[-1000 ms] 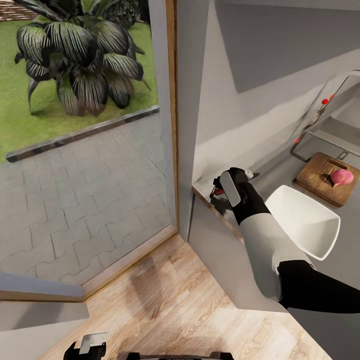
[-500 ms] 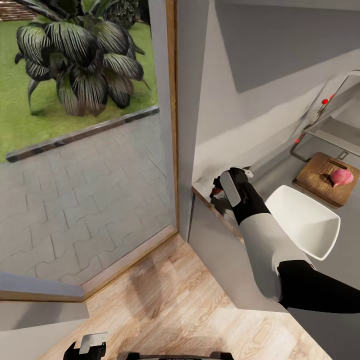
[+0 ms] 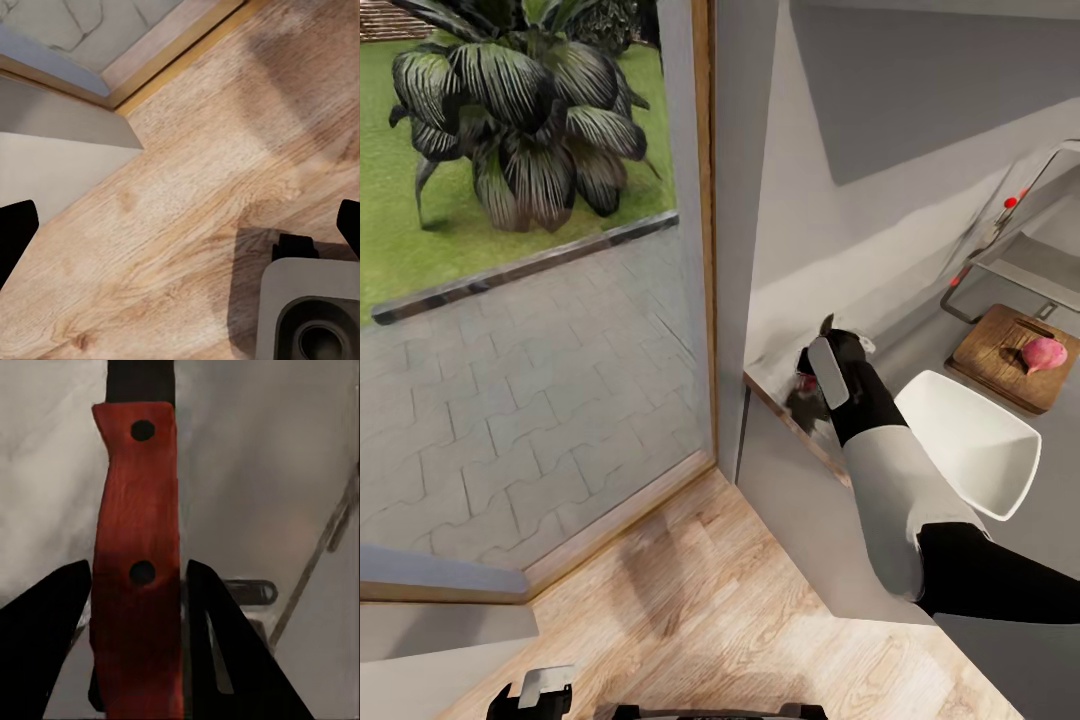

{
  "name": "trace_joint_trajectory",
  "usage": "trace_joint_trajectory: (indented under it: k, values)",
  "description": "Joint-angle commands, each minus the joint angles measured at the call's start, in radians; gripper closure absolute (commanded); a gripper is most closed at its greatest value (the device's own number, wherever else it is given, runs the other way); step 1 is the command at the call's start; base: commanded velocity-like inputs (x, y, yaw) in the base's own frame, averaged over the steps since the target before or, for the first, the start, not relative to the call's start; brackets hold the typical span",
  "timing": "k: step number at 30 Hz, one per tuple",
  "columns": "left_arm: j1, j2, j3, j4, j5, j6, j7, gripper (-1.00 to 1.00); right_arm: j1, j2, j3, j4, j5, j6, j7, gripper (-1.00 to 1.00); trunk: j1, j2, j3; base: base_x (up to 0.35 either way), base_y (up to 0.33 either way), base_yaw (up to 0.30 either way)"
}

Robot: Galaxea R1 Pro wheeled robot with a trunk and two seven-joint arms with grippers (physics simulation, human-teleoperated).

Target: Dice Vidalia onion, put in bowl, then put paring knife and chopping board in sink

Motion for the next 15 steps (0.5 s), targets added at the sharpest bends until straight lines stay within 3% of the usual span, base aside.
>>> trace_joint_trajectory:
  k: [1,10,15]
  values:
    - [-0.002,0.000,-0.003,0.004,-0.002,-0.006,0.004,-1.00,-0.001,0.001,-0.003,-0.022,-0.012,0.009,-0.012,1.00,0.001,-0.002,-0.002,0.000,0.000,0.000]
    - [-0.002,-0.001,-0.004,0.005,-0.002,-0.006,0.004,-1.00,-0.002,0.001,-0.005,-0.225,-0.013,0.145,-0.064,1.00,0.001,-0.002,-0.002,0.000,0.000,0.000]
    - [-0.002,-0.001,-0.004,0.005,-0.002,-0.005,0.004,-1.00,-0.002,0.001,-0.004,-0.271,-0.011,0.174,-0.087,1.00,0.001,-0.002,-0.002,0.000,0.000,0.000]
